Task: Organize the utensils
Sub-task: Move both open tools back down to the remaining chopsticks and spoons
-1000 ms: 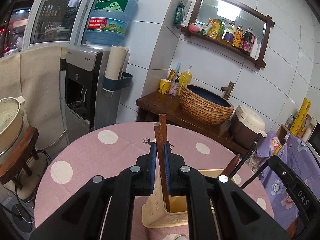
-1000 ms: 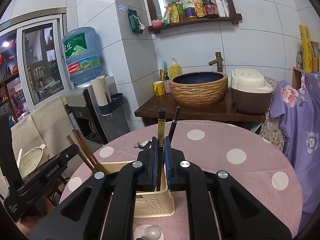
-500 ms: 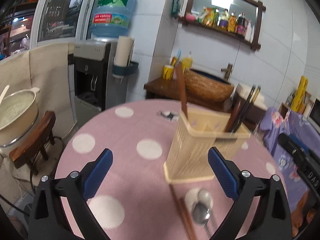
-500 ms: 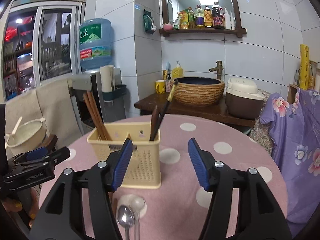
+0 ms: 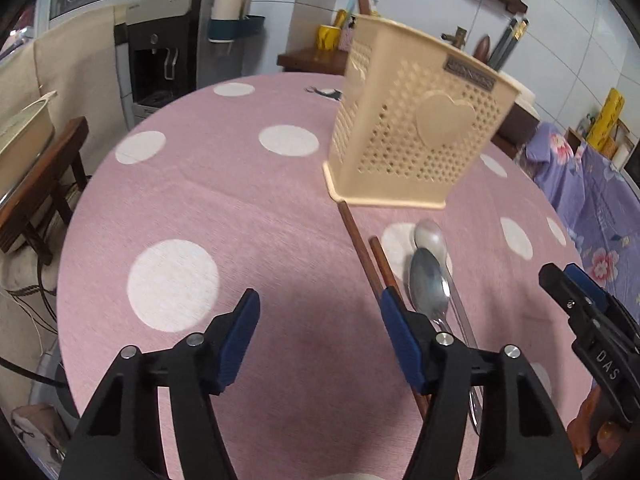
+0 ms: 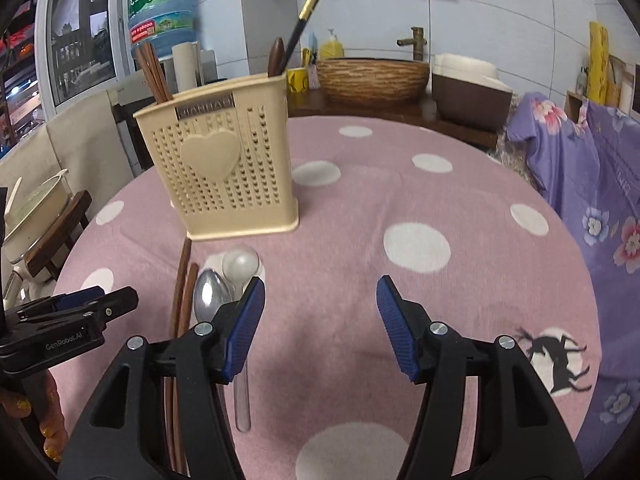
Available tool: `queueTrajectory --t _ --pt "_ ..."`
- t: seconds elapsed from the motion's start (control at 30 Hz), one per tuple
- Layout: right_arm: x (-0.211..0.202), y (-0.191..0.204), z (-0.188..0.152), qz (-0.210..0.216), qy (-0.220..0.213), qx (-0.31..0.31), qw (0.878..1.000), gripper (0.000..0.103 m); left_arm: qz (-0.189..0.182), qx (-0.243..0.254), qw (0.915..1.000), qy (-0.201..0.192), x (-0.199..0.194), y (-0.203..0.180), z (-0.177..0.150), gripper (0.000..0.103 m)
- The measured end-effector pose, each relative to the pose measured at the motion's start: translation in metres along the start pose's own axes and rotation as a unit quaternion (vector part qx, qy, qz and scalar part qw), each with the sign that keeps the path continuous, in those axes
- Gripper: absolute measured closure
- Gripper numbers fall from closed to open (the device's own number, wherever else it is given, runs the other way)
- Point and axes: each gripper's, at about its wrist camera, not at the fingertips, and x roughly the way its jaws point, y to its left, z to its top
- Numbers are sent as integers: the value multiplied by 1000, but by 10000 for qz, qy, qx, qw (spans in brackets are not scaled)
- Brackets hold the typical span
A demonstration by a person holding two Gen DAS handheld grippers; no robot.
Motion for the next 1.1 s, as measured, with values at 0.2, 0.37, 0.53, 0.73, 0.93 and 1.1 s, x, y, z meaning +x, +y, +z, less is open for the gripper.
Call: queueTrajectory --t 0.2,0.37,0.53,0.73,0.93,1.1 --pt "2 -6 -13 35 178 193 9996 44 31 286 9996 73 7 -17 -11 42" --pt "-1 -7 -13 72 186 247 9995 44 217 475 9986 114 13 -27 -13 42" --pt "-2 -5 -15 114 204 265 9994 44 433 586 9972 176 20 -33 -14 43" --pt "-4 -2 -16 135 232 242 9993 44 544 637 9962 217 24 -37 -14 44" --pt "-2 -1 -16 101 281 247 9992 44 587 612 9960 270 26 -38 -12 46" --pt "-1 -1 -18 93 352 198 9991 44 535 680 9959 279 21 -30 -16 50"
